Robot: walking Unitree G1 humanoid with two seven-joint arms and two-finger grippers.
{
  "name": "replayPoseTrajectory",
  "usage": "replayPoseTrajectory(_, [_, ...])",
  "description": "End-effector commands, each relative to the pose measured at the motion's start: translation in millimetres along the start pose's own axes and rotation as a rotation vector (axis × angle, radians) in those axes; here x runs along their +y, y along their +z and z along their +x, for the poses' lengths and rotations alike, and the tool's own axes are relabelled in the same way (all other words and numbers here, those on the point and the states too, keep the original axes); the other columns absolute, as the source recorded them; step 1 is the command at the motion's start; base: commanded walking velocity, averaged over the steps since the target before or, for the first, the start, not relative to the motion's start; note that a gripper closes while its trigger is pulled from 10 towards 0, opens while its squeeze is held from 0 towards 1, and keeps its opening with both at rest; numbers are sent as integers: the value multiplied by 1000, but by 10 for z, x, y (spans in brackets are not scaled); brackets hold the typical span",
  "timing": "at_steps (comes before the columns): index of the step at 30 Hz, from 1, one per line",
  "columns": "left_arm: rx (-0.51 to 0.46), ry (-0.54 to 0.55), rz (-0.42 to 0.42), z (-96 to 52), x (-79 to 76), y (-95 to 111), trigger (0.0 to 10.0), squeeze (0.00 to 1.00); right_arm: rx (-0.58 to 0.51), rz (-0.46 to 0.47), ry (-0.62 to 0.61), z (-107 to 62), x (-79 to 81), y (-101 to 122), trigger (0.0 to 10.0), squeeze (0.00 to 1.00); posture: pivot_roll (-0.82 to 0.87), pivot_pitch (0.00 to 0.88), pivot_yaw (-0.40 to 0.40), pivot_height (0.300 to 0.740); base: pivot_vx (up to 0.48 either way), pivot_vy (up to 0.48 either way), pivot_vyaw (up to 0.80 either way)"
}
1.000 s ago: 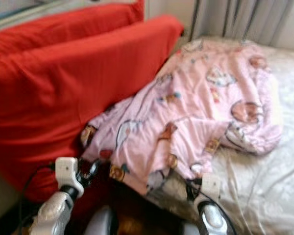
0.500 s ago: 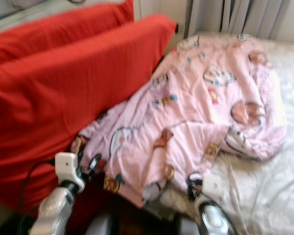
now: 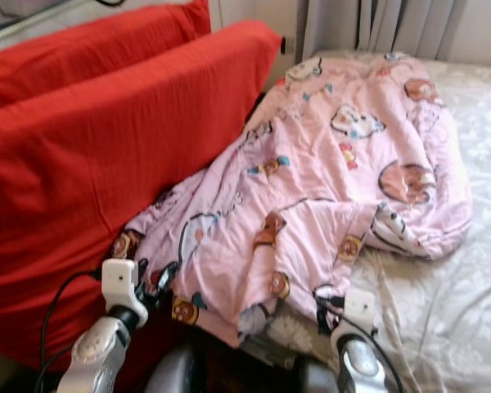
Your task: Clean up the room
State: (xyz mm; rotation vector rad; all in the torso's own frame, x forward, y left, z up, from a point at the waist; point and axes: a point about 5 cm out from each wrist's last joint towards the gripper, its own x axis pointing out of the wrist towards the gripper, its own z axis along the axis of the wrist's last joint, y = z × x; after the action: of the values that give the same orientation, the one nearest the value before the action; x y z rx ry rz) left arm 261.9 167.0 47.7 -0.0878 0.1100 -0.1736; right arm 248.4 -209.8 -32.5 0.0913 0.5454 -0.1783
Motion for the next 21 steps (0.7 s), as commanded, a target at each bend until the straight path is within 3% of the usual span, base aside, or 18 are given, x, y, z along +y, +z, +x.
replayPoseTrajectory(1, [3, 1, 14, -23, 36, 23, 10000, 0, 29, 4, -10, -6, 0, -46, 10000, 1000, 118, 98, 75, 611, 0, 0, 0])
replayPoseTrajectory(2, [3, 1, 14, -23, 36, 23, 10000, 0, 29, 4, -10, -6, 0, -46, 10000, 1000, 118, 98, 75, 611, 0, 0, 0])
replayPoseTrajectory(3, [4, 4, 18, -33, 56, 33, 10000, 0, 34, 9, -14, -1, -5, -43, 10000, 0, 122, 99, 78, 611, 0, 0, 0])
replayPoseTrajectory(21, [17, -23, 33, -41, 22, 38, 10000, 0, 94, 53, -52, 33, -42, -33, 10000, 0, 139, 91, 100, 611, 0, 0, 0])
